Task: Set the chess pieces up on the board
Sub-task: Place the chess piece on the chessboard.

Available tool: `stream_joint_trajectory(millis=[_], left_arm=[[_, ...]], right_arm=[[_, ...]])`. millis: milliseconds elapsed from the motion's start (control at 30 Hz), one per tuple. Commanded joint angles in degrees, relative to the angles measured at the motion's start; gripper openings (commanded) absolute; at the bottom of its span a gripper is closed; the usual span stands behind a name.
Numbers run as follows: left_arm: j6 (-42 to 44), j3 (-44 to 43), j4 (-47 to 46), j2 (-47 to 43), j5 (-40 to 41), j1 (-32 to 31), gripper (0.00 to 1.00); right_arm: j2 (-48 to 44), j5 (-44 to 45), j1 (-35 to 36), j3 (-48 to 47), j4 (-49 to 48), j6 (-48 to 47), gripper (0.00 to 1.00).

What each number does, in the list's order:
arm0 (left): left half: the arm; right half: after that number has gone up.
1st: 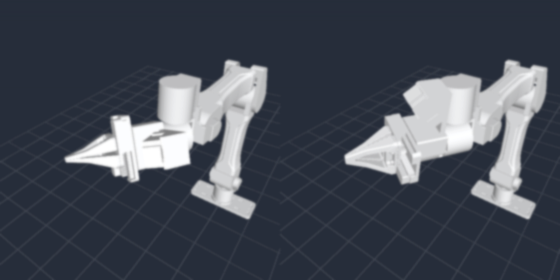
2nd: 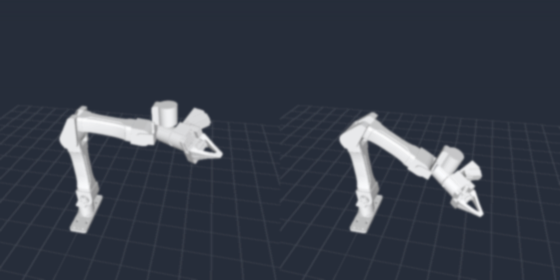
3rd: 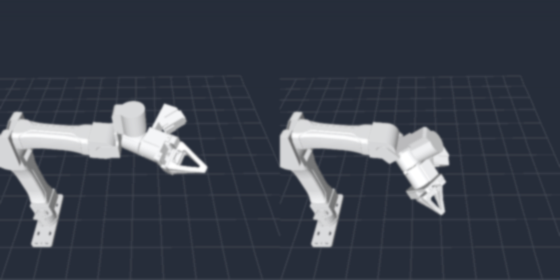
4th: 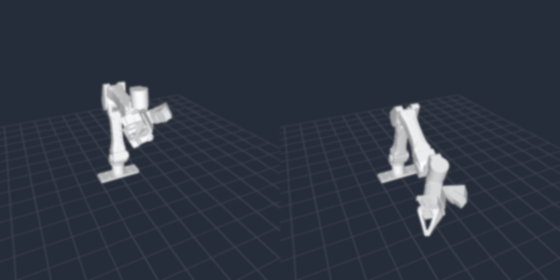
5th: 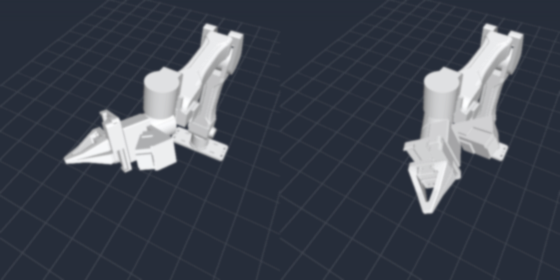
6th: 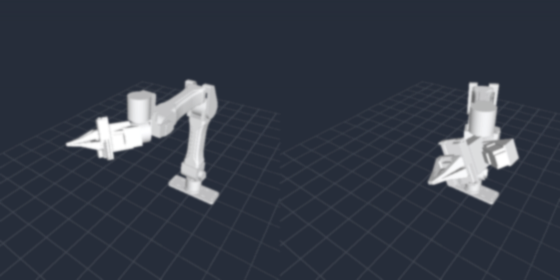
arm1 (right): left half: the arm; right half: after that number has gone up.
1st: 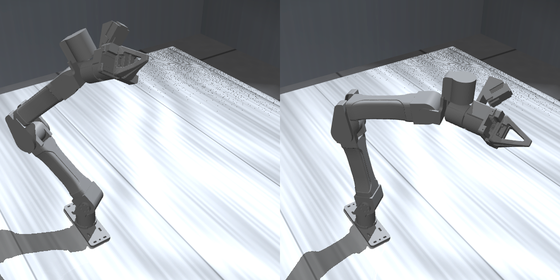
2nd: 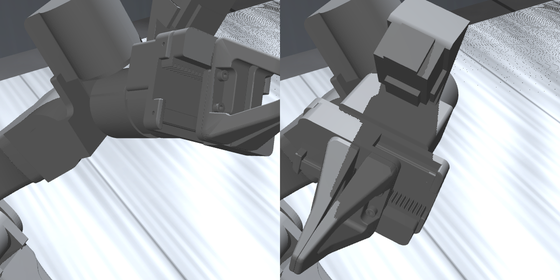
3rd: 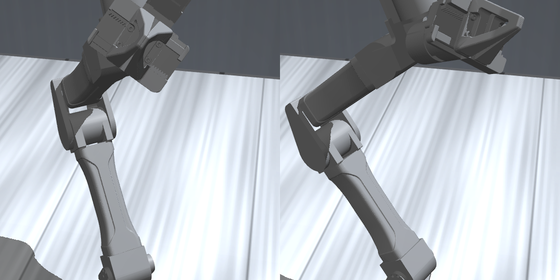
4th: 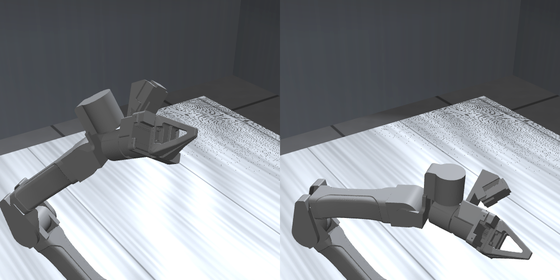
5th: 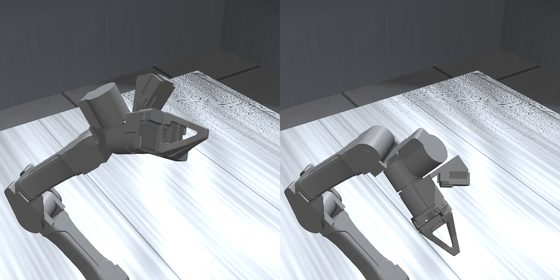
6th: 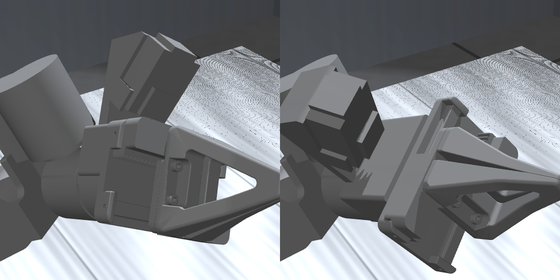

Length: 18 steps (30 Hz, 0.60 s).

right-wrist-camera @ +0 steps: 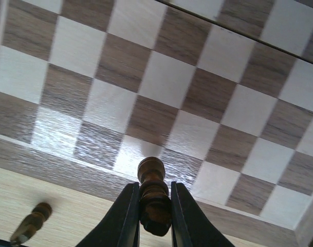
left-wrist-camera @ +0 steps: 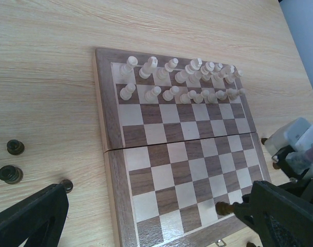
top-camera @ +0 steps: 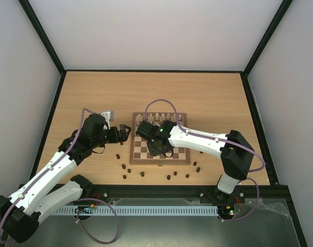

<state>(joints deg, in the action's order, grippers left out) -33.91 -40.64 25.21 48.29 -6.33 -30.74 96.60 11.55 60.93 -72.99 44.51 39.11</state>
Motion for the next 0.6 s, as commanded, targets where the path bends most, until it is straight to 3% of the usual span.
stream_joint_trajectory(millis=[0,567], left_arm=[[-0.3,-0.1,0.6,-0.5,0.5,-0.3,0.99],[-0.2,0.2,0.6,-0.4,0.4,-0.2,0.99]], right_arm=[[2.6,-0.7,1.8,-2.7,0.1,0.3,0.03],[4.9,-0.9,2.3,-2.0,-0.2,0.6,0.04]])
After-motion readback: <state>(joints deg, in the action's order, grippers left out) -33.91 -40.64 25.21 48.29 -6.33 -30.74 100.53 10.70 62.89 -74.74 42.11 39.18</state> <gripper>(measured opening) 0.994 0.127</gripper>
